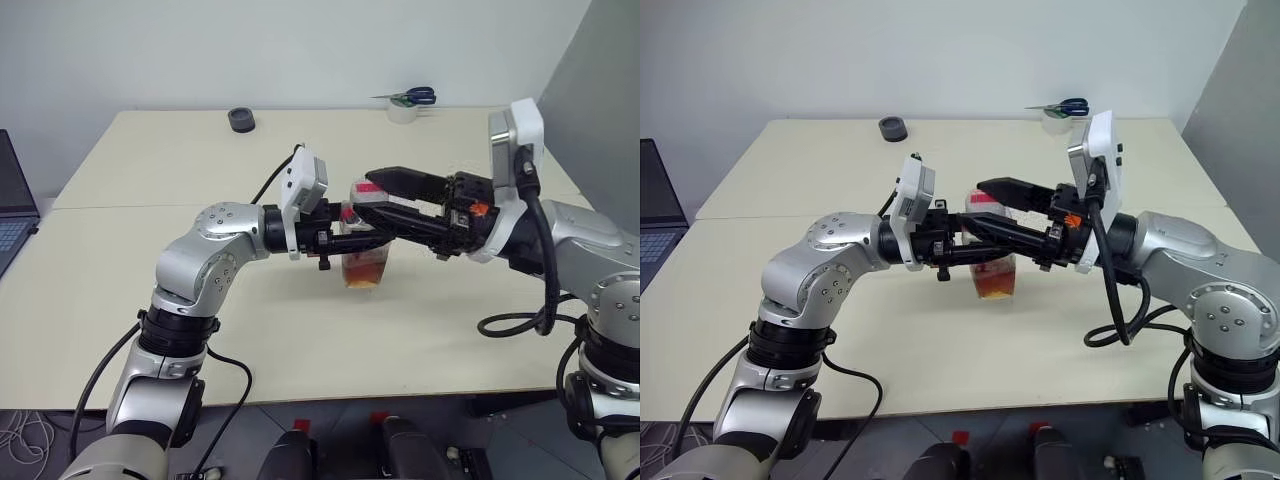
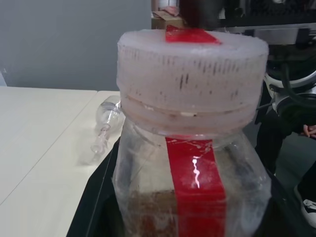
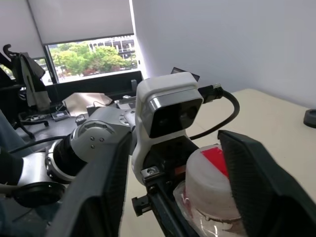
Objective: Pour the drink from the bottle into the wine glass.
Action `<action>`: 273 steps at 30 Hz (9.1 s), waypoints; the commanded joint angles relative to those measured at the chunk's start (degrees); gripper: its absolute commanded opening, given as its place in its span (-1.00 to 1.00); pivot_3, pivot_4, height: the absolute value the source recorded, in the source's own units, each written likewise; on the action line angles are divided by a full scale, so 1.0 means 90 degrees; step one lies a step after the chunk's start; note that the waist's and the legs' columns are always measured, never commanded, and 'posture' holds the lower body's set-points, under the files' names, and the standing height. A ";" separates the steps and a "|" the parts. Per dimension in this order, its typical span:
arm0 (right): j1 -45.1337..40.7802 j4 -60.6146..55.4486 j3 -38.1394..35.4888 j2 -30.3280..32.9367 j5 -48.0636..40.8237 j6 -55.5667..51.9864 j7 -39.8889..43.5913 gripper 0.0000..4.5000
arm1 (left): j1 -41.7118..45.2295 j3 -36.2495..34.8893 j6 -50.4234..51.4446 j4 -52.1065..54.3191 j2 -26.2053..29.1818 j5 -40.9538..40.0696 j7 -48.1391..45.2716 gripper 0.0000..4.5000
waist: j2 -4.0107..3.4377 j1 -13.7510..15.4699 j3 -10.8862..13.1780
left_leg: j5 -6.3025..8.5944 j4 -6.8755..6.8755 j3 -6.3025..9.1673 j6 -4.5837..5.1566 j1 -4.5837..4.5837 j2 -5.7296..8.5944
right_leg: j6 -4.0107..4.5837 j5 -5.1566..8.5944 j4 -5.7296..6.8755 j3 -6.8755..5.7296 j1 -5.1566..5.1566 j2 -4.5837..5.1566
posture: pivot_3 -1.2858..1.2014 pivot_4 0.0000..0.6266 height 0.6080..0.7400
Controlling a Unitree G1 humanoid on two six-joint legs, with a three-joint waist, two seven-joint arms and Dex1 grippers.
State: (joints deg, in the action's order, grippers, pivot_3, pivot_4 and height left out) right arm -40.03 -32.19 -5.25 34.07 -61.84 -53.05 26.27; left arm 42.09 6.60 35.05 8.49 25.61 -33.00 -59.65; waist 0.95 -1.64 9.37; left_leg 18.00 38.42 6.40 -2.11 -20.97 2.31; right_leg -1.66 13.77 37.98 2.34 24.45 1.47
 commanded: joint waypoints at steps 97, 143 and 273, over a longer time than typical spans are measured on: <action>-0.0038 -0.0305 0.0010 0.0011 -0.0100 0.0031 -0.0407 -0.16 | 0.0236 -0.0060 0.0024 0.0334 -0.0139 -0.0212 0.0049 -0.19 | -0.0007 0.0011 0.0011 | 0.0006 0.0026 0.0004 0.0005 -0.0006 0.0000 | -0.0001 0.0000 -0.0001 -0.0005 -0.0009 -0.0002 | 0.03 -0.52 1.00; -0.0501 0.0542 0.0292 0.0642 -0.0418 0.0261 0.0741 0.98 | -0.0003 -0.0012 0.0064 0.0782 -0.0149 -0.0458 0.0339 -0.19 | -0.0020 0.0147 0.0028 | 0.0018 0.0056 -0.0003 0.0020 -0.0052 0.0007 | -0.0010 -0.0005 0.0006 -0.0004 0.0029 0.0017 | 0.03 -0.52 1.00; 0.2146 -0.0694 -0.0686 0.0472 0.0806 0.1267 0.0626 0.98 | 0.0435 -0.0684 -0.0509 -0.0148 -0.0136 0.0455 0.1422 -0.19 | -0.0020 -0.0031 0.0023 | 0.0023 0.0053 -0.0009 0.0036 0.0023 -0.0001 | -0.0014 -0.0005 0.0009 0.0011 -0.0041 -0.0035 | 0.03 -0.52 1.00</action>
State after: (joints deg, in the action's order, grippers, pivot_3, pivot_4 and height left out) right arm -17.56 -37.65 -9.60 37.39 -48.42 -38.73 31.59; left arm 43.62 4.39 33.41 8.19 23.91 -30.94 -50.48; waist 0.78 -1.92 9.58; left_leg 18.26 38.92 6.35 -1.69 -20.76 2.28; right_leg -1.79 13.73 38.07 2.42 24.07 1.16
